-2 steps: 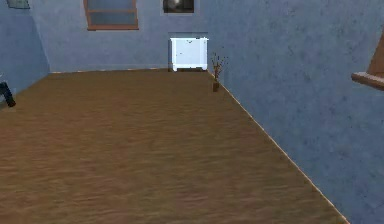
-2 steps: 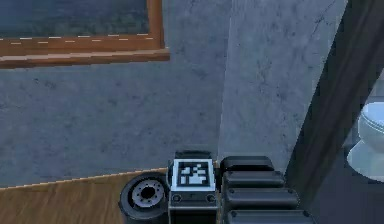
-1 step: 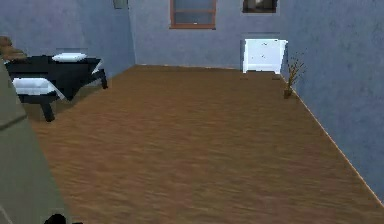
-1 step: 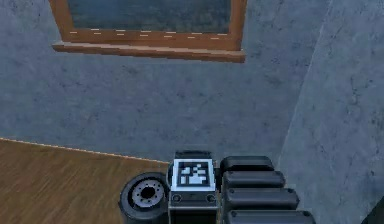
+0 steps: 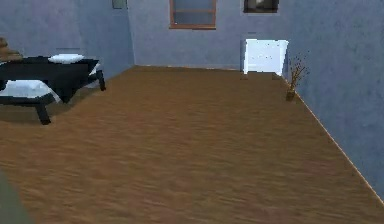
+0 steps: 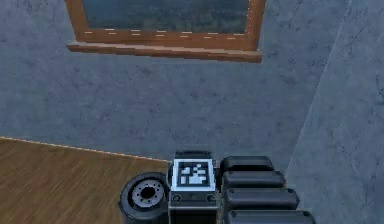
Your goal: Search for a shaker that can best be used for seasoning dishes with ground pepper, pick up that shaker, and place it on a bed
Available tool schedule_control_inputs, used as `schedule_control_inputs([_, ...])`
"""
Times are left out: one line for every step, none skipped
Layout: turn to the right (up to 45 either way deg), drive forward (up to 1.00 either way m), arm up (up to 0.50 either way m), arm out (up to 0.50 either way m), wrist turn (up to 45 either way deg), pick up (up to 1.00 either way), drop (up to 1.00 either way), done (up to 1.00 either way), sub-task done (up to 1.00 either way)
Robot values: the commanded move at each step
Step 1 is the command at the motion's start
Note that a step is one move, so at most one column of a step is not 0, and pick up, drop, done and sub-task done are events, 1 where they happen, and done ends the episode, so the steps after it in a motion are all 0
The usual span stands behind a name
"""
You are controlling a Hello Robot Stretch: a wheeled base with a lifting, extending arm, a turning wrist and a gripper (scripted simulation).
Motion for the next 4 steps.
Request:
schedule_control_inputs([-6.0,0.0,0.0,0.0,0.0,0.0,0.0,0.0,0.0])
schedule_control_inputs([0.0,0.65,0.0,0.0,0.0,0.0,0.0,0.0,0.0])
schedule_control_inputs([-45.0,0.0,0.0,0.0,0.0,0.0,0.0,0.0,0.0])
schedule_control_inputs([-9.0,0.0,0.0,0.0,0.0,0.0,0.0,0.0,0.0])
